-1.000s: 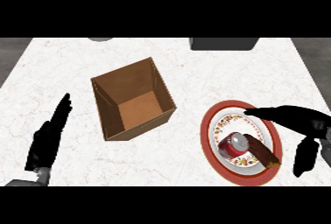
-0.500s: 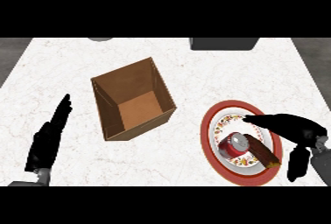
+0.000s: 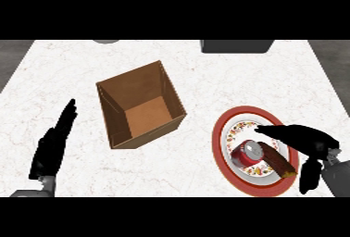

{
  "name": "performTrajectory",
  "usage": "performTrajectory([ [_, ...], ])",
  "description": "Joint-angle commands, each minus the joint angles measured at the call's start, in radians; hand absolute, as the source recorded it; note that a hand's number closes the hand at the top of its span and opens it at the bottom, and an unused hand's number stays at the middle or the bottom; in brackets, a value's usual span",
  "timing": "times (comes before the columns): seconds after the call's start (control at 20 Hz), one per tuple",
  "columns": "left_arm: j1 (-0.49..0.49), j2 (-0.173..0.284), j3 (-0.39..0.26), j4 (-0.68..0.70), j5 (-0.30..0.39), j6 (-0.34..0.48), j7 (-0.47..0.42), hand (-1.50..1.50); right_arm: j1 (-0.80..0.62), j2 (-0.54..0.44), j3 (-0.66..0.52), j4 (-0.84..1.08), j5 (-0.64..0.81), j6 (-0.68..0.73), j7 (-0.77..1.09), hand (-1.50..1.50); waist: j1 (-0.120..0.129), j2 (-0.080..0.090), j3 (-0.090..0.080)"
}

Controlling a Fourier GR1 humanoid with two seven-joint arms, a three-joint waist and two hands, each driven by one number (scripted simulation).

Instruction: Pick the sweet potato from the plate and place it in the cardboard box

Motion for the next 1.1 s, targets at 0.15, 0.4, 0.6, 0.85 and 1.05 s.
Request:
performTrajectory([
  [0.15, 0.029, -0.031, 0.048, 0.019, -0.036, -0.037, -0.037, 0.00, 0.055, 0.060, -0.030, 0.034, 0.099, -0.036, -0.065, -1.50, -0.001, 0.000, 0.000],
  [0.4, -0.012, -0.035, 0.045, -0.103, -0.072, -0.052, 0.115, 0.00, 0.078, 0.049, -0.072, 0.009, 0.121, -0.014, -0.110, -1.50, -0.002, 0.000, 0.000],
  [0.6, 0.019, -0.072, 0.085, -0.020, -0.074, -0.078, -0.018, 0.00, 0.021, 0.116, -0.099, 0.019, 0.165, 0.044, -0.059, -1.50, 0.000, 0.000, 0.000],
  [0.85, 0.004, -0.088, 0.091, -0.003, -0.104, -0.074, -0.014, 0.00, -0.023, 0.140, -0.059, 0.124, 0.244, 0.013, -0.107, -1.50, 0.001, 0.001, 0.000],
  [1.05, 0.040, -0.079, 0.101, -0.060, -0.106, -0.114, 0.000, 0.00, -0.001, 0.109, -0.073, 0.145, 0.280, -0.003, -0.178, -1.50, 0.002, 0.000, 0.000],
])
